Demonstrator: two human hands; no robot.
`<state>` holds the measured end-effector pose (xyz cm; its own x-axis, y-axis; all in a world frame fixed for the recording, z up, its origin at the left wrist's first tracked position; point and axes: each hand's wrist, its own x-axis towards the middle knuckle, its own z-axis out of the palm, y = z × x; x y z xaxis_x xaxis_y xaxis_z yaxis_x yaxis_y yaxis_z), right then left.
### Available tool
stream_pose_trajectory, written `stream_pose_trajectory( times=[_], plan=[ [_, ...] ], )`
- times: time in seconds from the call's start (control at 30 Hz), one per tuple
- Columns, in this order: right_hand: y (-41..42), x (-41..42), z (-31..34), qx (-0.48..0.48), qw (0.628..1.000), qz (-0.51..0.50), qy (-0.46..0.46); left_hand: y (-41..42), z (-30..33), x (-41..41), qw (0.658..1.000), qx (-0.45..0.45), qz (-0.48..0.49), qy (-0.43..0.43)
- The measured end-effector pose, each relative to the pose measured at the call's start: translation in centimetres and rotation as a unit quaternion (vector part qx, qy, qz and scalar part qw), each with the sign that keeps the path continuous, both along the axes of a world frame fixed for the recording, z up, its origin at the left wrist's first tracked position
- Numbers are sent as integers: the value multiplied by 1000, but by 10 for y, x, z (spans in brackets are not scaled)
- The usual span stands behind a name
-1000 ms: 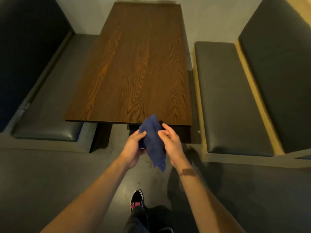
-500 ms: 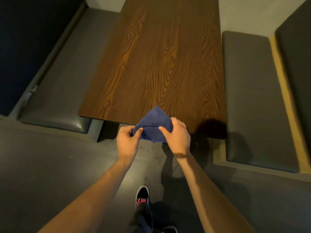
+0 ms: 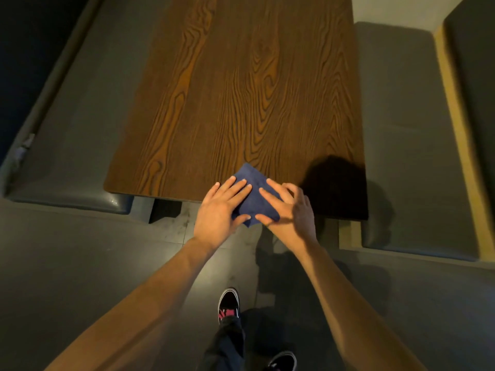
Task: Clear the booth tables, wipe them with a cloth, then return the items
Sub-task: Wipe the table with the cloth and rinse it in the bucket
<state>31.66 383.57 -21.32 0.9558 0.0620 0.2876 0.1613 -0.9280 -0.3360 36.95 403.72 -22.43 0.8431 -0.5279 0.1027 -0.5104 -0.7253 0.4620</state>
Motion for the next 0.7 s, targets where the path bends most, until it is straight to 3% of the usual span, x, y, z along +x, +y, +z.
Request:
stream_pose_trajectory(
  times=[0.2, 0.4, 0.7],
  plan=[
    [-7, 3, -4, -74, 997, -12, 9, -15, 3, -3, 999, -27, 41, -6],
    [-60, -27, -2, -86, 995, -59, 0, -79, 16, -23, 999, 7, 35, 21],
    [-142, -79, 18, 37, 981, -184, 46, -196, 34, -65, 997, 17, 26, 76]
  ],
)
